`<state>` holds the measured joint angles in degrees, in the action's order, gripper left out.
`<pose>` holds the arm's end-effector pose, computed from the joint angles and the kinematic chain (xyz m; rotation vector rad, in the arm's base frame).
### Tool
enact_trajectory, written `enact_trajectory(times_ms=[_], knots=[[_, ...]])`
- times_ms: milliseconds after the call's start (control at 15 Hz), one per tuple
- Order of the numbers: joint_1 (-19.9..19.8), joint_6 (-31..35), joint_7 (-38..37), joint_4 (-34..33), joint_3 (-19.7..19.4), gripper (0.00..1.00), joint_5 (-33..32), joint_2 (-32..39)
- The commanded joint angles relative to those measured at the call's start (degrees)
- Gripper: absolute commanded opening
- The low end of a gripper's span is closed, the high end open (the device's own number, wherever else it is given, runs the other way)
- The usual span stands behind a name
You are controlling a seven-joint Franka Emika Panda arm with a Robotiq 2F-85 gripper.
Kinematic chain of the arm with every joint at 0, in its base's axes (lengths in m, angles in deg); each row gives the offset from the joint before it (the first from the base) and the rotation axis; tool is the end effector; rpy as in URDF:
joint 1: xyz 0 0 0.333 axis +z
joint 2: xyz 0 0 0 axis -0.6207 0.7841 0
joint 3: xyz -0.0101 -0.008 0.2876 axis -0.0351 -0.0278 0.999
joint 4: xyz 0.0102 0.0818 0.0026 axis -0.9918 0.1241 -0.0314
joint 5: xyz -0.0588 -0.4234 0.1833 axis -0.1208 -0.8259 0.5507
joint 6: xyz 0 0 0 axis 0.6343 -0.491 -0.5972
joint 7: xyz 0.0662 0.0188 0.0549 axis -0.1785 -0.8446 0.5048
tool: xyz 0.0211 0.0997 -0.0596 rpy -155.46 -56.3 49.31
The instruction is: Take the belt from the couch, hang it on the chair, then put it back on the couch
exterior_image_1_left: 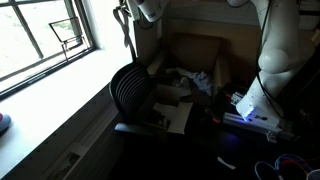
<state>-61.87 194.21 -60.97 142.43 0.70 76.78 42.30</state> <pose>0.7851 0.0905 0.4119 -1.5460 1.1770 -0.9938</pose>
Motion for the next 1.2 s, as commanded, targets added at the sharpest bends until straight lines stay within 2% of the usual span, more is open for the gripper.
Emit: enact_trajectory(times_ms=[0,67,133,200,400,467,533,667,800,1000,1133], knots=[[-0.4,-0.1,1.6,-7.5,8.6,0.01,-16.2,11.8],[-1.3,-0.2,3.0,-8.7,12.1,0.01,-21.5,15.6],[0.4,-0.3,-0.6,-3.6,6.1,0.01,-15.3,8.0],[0.4,-0.2,-0.6,-4.4,7.3,0.04,-17.2,10.1],[0.5,-0.3,-0.6,-4.5,6.6,0.04,-17.0,10.0],[0.5,-0.3,-0.6,-4.5,6.6,0.01,-17.0,9.9],[1.9,-0.3,-0.7,-4.3,3.5,0.01,-15.0,7.9],[6.6,-0.4,1.8,-5.4,-6.3,0.01,-10.1,3.3],[9.4,-0.4,3.4,-7.4,-12.6,0.01,-9.0,2.3],[15.1,-0.3,4.3,-10.8,-25.8,0.01,-4.8,0.4],[19.3,-0.4,8.4,-9.0,-35.1,0.01,5.1,-2.2]])
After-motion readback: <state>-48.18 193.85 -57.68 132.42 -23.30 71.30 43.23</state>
